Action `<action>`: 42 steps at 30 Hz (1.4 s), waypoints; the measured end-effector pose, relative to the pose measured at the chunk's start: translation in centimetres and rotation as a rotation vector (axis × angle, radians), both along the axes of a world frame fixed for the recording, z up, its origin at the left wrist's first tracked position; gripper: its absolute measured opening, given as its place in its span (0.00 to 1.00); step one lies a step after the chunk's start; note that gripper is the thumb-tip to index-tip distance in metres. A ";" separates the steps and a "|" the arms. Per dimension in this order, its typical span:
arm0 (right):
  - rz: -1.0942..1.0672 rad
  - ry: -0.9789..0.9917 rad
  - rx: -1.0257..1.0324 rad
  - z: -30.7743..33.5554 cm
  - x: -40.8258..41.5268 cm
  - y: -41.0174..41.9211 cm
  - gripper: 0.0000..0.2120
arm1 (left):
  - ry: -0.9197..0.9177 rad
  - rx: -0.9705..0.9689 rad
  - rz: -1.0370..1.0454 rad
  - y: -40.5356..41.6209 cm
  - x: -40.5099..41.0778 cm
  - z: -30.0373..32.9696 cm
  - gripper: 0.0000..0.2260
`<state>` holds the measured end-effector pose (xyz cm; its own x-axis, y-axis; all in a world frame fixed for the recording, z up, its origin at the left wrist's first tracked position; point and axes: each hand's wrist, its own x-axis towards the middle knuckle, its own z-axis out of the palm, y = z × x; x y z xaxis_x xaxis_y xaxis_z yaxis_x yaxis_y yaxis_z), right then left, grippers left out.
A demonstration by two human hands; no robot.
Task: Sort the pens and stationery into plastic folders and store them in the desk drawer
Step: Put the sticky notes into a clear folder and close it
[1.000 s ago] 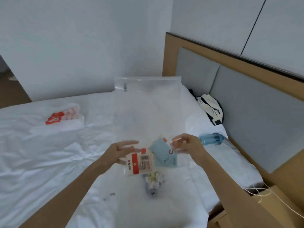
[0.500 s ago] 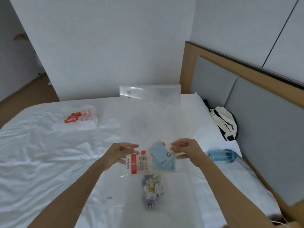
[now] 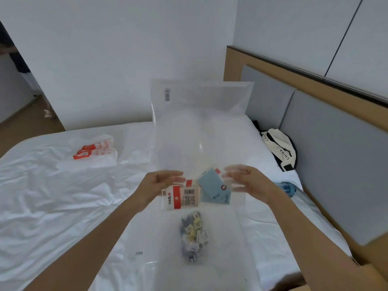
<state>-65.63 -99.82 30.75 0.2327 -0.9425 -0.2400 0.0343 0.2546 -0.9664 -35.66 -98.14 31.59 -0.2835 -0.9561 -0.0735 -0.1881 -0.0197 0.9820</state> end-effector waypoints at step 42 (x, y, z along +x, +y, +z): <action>-0.166 0.139 -0.334 7.7 -3.0 7.9 0.11 | 0.259 0.053 -0.349 -0.8 -3.5 3.7 0.15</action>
